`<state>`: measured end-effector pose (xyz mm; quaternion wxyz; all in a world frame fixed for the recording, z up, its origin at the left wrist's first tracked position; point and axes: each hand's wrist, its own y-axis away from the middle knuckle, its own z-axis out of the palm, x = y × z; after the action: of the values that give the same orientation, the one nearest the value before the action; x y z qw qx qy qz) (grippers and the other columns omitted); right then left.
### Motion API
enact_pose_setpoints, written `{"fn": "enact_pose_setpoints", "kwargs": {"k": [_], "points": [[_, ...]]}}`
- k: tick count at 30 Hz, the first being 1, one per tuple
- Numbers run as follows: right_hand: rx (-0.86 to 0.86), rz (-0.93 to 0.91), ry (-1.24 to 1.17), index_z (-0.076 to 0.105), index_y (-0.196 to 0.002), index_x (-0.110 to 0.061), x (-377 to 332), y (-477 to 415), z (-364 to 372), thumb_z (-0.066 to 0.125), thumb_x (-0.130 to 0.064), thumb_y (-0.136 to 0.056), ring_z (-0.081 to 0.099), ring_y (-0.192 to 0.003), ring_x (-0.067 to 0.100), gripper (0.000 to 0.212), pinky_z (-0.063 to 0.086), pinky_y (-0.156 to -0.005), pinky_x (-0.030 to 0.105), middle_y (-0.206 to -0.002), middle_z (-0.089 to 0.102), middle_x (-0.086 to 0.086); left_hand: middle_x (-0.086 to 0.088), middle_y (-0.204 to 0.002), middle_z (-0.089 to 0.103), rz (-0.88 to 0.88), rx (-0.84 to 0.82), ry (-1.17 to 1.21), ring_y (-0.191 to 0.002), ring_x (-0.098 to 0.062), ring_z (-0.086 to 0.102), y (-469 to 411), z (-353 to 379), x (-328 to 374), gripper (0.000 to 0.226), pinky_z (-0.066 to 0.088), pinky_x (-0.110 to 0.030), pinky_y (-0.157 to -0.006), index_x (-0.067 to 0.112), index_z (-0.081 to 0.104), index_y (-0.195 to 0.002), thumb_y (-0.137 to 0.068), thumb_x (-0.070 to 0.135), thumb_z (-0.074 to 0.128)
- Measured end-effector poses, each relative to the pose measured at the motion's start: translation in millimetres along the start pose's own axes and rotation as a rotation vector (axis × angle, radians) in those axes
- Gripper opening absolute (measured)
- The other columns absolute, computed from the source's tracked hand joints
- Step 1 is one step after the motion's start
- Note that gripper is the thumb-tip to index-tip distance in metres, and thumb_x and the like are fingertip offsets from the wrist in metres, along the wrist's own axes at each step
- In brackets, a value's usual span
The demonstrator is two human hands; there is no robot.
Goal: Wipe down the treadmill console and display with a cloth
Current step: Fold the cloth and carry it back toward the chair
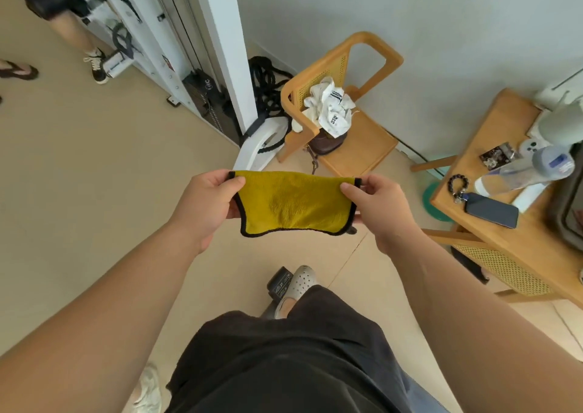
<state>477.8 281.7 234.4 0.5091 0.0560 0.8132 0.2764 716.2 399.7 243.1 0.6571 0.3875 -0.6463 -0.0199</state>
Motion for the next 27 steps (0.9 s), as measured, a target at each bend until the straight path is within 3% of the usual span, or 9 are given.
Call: {"fn": "enact_pose_setpoints", "kwargs": {"k": [2,7,11,14,17,19,22,25,27], "points": [[-0.028,0.037,-0.078,0.069,-0.100,-0.014,-9,-21,-2,0.072,-0.025,-0.096,0.073,-0.096,0.032,0.012,0.065,-0.076,0.050,-0.108,0.070,0.019,-0.002,-0.092,0.078,-0.009,-0.031,-0.025,-0.086,-0.022,0.074,-22,15,13,0.019,0.060,-0.044,-0.084,0.023,0.074,-0.099,-0.102,0.017,0.056],[-0.088,0.022,-0.180,0.068,-0.101,-0.011,-28,-72,3,0.071,-0.019,-0.097,0.077,-0.082,0.025,0.009,0.066,-0.074,0.047,-0.097,0.075,0.016,-0.002,-0.087,0.078,0.028,-0.110,-0.090,-0.081,-0.020,0.074,-83,62,40,0.018,0.062,-0.038,-0.079,0.020,0.074,-0.100,-0.102,0.017,0.057],[-0.055,-0.031,-0.199,0.069,-0.098,-0.015,-26,-118,21,0.071,-0.020,-0.097,0.076,-0.089,0.029,0.005,0.066,-0.072,0.043,-0.102,0.074,0.019,-0.008,-0.090,0.078,0.067,-0.247,-0.202,-0.089,-0.028,0.075,-139,103,41,0.022,0.061,-0.043,-0.085,0.022,0.075,-0.097,-0.103,0.023,0.054],[-0.015,-0.070,-0.179,0.073,-0.098,-0.023,-18,-153,37,0.066,-0.034,-0.099,0.075,-0.093,0.024,0.014,0.064,-0.081,0.047,-0.097,0.077,0.008,-0.007,-0.091,0.079,0.084,-0.304,-0.221,-0.091,-0.027,0.075,-180,121,31,0.023,0.058,-0.047,-0.092,0.021,0.075,-0.098,-0.104,0.024,0.053],[-0.032,-0.059,-0.244,0.076,-0.103,-0.026,3,-205,57,0.047,-0.057,-0.103,0.073,-0.100,0.016,0.043,0.060,-0.093,0.045,-0.099,0.079,-0.002,-0.007,-0.098,0.079,0.132,-0.382,-0.160,-0.088,-0.021,0.073,-246,135,6,0.024,0.056,-0.044,-0.089,0.018,0.075,-0.105,-0.102,0.030,0.054],[-0.074,-0.048,-0.319,0.076,-0.108,-0.029,20,-232,72,0.036,-0.058,-0.107,0.072,-0.104,0.007,0.050,0.056,-0.098,0.036,-0.104,0.079,-0.008,-0.006,-0.100,0.078,0.204,-0.411,-0.150,-0.090,-0.020,0.072,-289,140,-14,0.026,0.056,-0.041,-0.085,0.017,0.075,-0.109,-0.096,0.036,0.062],[-0.120,-0.056,-0.394,0.073,-0.116,-0.030,37,-252,84,0.031,-0.049,-0.110,0.069,-0.111,0.004,0.047,0.052,-0.103,0.034,-0.112,0.078,-0.011,-0.004,-0.096,0.078,0.270,-0.378,-0.154,-0.090,-0.018,0.075,-326,147,-25,0.015,0.058,-0.031,-0.077,0.014,0.074,-0.107,-0.096,0.022,0.066],[0.004,-0.092,-0.331,0.072,-0.123,-0.025,42,-257,68,0.039,-0.039,-0.111,0.070,-0.108,0.005,0.038,0.055,-0.096,0.031,-0.113,0.077,-0.008,-0.011,-0.089,0.075,0.264,-0.401,-0.207,-0.079,-0.022,0.074,-328,163,-14,0.015,0.060,-0.035,-0.071,0.013,0.073,-0.100,-0.100,0.022,0.061],[0.230,-0.088,-0.222,0.071,-0.118,-0.027,48,-264,46,0.051,-0.031,-0.107,0.069,-0.099,0.007,0.023,0.054,-0.083,0.024,-0.105,0.074,-0.010,-0.015,-0.100,0.075,0.234,-0.467,-0.248,-0.094,-0.029,0.073,-327,177,0,0.018,0.061,-0.043,-0.083,0.014,0.073,-0.102,-0.101,0.026,0.058]]}}
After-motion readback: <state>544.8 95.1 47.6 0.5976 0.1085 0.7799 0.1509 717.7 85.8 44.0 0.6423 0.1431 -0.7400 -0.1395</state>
